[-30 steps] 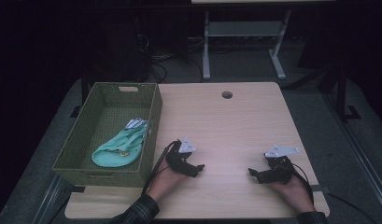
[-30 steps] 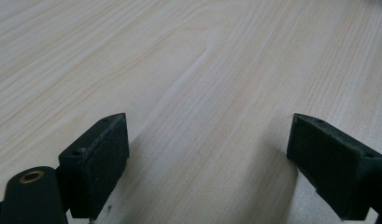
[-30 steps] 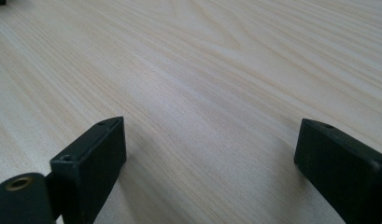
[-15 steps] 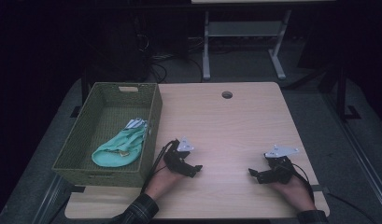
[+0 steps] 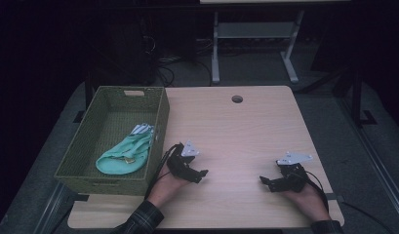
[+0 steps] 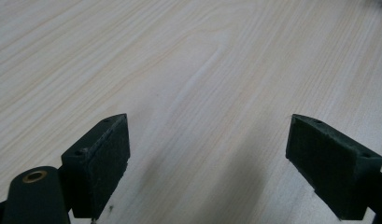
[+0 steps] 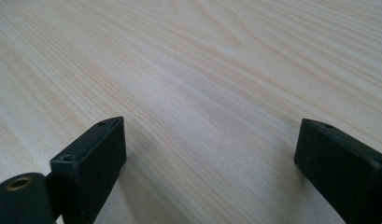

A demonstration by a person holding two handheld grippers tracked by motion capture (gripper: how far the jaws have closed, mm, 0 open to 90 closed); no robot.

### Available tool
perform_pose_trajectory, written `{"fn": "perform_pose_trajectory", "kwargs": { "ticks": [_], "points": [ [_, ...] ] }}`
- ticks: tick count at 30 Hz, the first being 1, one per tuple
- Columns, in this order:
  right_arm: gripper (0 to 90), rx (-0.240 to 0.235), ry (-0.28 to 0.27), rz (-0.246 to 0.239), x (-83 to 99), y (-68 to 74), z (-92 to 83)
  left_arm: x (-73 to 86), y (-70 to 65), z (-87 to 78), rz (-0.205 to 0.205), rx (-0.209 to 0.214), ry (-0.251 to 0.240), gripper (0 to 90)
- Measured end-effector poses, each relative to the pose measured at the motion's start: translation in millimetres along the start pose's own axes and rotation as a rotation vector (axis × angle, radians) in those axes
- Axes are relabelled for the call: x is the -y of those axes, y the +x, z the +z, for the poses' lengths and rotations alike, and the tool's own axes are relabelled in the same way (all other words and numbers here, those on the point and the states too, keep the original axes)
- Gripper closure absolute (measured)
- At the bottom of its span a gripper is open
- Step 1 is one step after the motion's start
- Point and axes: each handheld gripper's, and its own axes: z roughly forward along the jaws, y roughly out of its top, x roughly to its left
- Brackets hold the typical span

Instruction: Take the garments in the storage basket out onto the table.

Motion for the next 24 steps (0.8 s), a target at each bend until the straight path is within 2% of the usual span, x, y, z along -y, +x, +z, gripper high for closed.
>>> {"fn": "perform_pose_trajectory", "kwargs": {
  "ticks": [3, 15, 24],
  "points": [
    [8.7, 0.0, 0.0, 0.0, 0.0, 0.0, 0.0, 0.1, 0.8, -2.4, -0.014, 0.013, -0.005, 13.1],
    [8.7, 0.0, 0.0, 0.0, 0.0, 0.0, 0.0, -6.3, 0.2, -8.6, -0.004, 0.026, -0.002, 13.2],
    [8.7, 0.0, 0.0, 0.0, 0.0, 0.0, 0.0, -8.6, 1.7, -12.4, -0.019, 0.04, -0.012, 13.2]
  ]
}}
